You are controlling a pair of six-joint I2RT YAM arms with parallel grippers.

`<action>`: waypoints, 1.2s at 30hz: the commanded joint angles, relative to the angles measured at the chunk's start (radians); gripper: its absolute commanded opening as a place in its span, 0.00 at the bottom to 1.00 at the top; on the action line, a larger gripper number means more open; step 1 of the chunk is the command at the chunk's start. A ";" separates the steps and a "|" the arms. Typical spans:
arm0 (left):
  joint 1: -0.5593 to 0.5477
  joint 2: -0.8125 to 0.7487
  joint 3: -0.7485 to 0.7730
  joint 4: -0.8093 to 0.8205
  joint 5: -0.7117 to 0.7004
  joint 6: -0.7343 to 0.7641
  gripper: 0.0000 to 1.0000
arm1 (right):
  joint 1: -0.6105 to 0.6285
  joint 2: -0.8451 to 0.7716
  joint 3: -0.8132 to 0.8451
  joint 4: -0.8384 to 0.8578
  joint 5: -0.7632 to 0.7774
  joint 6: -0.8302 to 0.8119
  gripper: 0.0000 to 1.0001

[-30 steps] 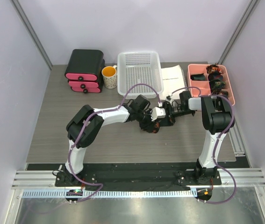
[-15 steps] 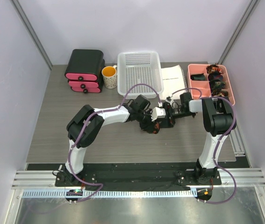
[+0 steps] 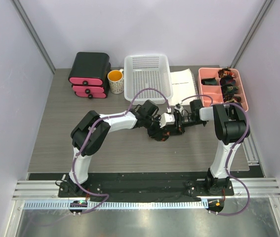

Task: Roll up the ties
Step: Roll the tie at the center of the board, then pick up the tie at the center of the board.

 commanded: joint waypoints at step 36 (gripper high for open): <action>0.086 -0.999 -0.673 0.368 -0.019 0.234 1.00 | 0.085 -0.664 0.197 -0.362 0.377 -0.397 0.01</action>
